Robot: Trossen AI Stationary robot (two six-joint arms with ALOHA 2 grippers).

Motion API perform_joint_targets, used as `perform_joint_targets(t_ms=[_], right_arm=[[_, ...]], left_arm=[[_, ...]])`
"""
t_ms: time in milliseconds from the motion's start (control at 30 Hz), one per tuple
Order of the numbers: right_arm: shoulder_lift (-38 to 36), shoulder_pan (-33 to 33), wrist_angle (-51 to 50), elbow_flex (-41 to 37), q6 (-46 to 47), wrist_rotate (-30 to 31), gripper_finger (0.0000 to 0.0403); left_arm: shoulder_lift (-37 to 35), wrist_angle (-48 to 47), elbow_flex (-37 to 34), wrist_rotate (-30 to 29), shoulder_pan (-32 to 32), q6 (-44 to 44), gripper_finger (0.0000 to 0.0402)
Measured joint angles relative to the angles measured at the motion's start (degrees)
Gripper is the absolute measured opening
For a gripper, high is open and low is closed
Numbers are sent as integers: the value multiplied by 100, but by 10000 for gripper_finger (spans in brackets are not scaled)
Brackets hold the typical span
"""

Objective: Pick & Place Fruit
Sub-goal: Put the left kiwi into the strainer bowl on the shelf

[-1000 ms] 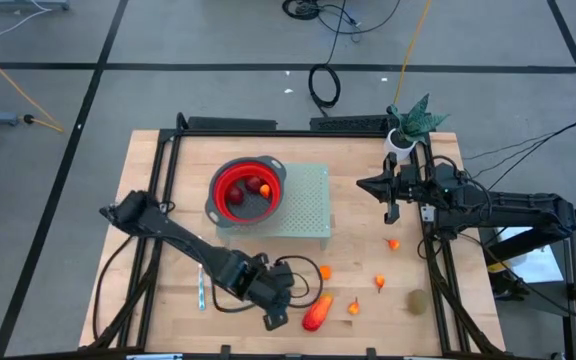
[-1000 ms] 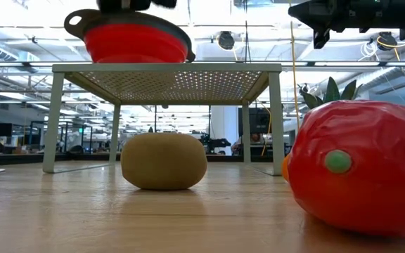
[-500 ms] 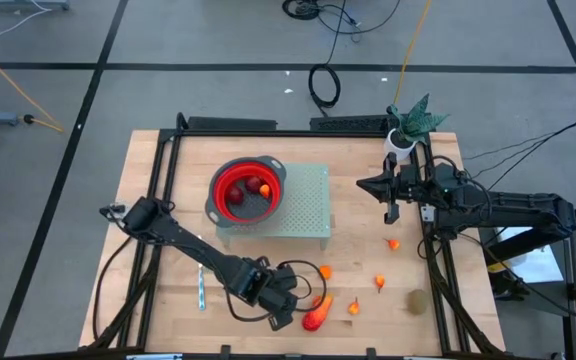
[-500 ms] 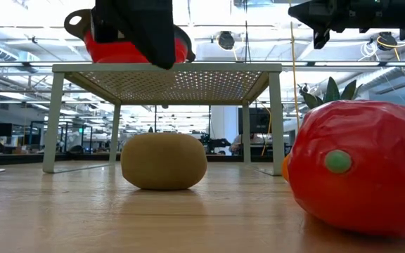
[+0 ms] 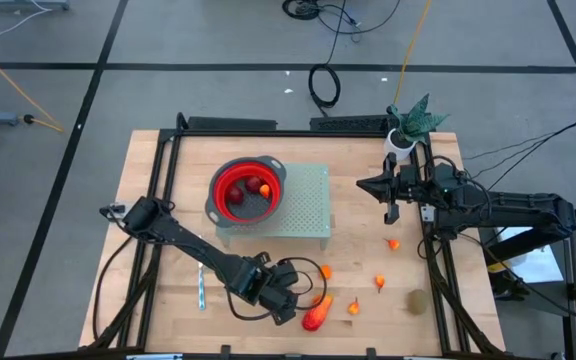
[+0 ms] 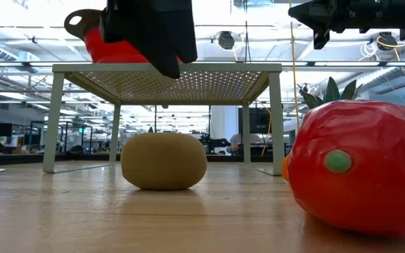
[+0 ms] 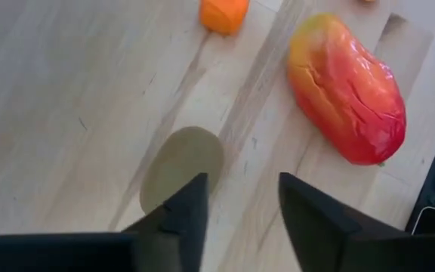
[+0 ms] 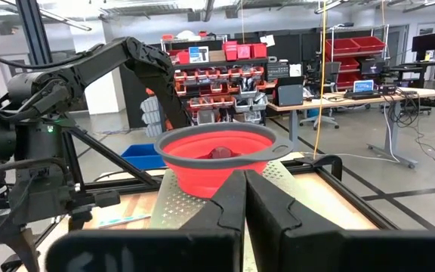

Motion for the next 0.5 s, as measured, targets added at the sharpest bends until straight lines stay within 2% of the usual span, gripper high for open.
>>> perform_joint_targets(t_ms=[267,500], right_arm=[[0,0,0,0,-81,0,0],[0,0,-2,0,-81,0,0]], left_arm=[[0,1,0,203,0,2,280],[-2,25,-118,287,0,234,342]])
